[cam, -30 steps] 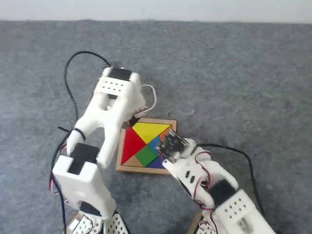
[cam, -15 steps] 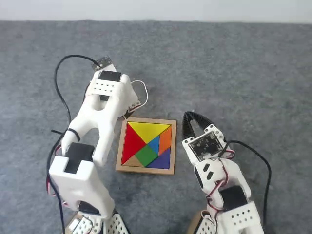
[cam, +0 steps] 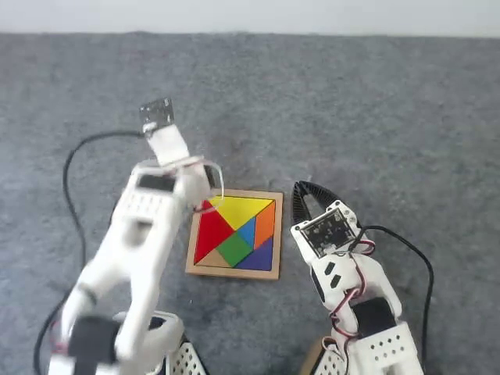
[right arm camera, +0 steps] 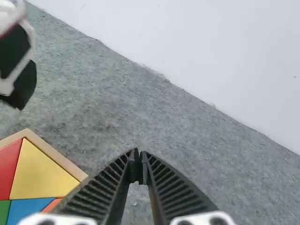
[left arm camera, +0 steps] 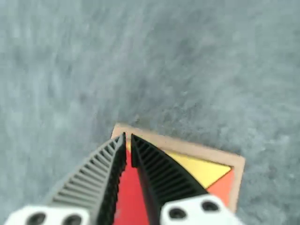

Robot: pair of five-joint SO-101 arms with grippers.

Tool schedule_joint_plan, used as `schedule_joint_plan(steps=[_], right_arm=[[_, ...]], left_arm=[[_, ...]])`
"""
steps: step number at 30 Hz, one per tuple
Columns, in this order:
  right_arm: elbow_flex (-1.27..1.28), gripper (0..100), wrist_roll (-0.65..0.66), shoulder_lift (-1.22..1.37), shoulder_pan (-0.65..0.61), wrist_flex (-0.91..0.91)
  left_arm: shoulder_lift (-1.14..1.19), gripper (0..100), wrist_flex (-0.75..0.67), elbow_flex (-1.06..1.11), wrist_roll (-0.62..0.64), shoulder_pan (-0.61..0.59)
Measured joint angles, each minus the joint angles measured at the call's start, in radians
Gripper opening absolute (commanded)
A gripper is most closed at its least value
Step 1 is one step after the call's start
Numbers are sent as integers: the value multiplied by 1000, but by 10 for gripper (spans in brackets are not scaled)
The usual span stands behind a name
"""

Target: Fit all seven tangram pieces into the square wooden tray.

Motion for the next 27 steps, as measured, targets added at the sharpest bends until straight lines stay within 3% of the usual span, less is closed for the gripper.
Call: schedule_joint_plan(steps=[7, 11, 13, 20, 27], right_arm=[[0, 11, 0, 0, 0, 2], [0, 13, 0, 0, 0, 2], [0, 13, 0, 0, 0, 2], [0, 13, 0, 0, 2, 2], [0, 13, 0, 0, 38, -3]], left_arm=[[-413, 12, -578, 534, -247, 0], [-597, 12, -944, 807, -311, 0], [-663, 12, -1023, 833, -330, 0], [-836, 12, -867, 858, -336, -5], [-1102, 12, -479, 858, -473, -55]])
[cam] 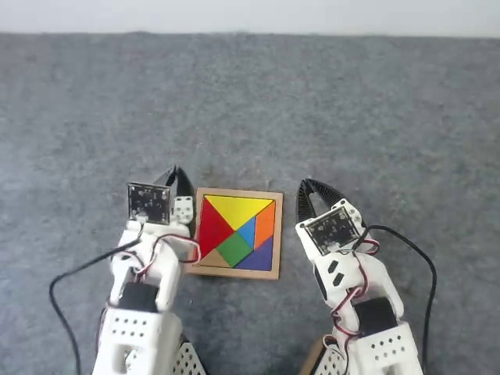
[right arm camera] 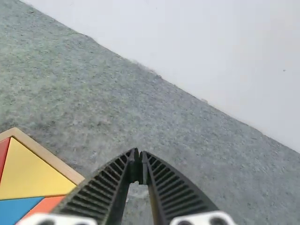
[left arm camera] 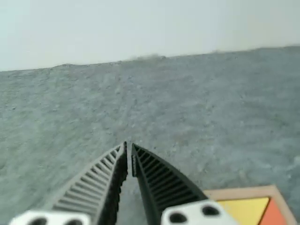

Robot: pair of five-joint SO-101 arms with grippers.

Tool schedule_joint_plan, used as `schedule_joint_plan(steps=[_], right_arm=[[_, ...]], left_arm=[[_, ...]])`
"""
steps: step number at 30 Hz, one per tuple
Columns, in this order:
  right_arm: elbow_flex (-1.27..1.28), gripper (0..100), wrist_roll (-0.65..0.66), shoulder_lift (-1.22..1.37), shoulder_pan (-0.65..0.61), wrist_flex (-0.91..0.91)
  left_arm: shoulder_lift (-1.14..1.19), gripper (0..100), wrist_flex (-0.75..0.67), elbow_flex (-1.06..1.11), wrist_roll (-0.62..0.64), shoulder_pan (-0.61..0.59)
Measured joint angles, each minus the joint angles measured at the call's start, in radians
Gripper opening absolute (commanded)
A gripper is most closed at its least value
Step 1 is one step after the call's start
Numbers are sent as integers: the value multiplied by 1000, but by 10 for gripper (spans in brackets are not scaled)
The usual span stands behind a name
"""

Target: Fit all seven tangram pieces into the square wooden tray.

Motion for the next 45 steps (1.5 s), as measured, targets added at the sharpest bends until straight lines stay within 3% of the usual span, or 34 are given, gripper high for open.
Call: schedule_joint_plan(steps=[5, 7, 13, 24, 45], right_arm=[[0, 13, 3, 0, 2, 150], [0, 13, 3, 0, 8, 244], [0, 12, 3, 0, 9, 439], [0, 10, 5, 0, 9, 740], [0, 9, 5, 0, 9, 755]], left_arm=[[-325, 12, 399, 0, 0, -20], [-350, 12, 557, -23, 2, -21], [-330, 12, 770, -31, 3, -26], [-330, 12, 798, -20, 3, -153], [-327, 12, 815, 6, 3, -157]])
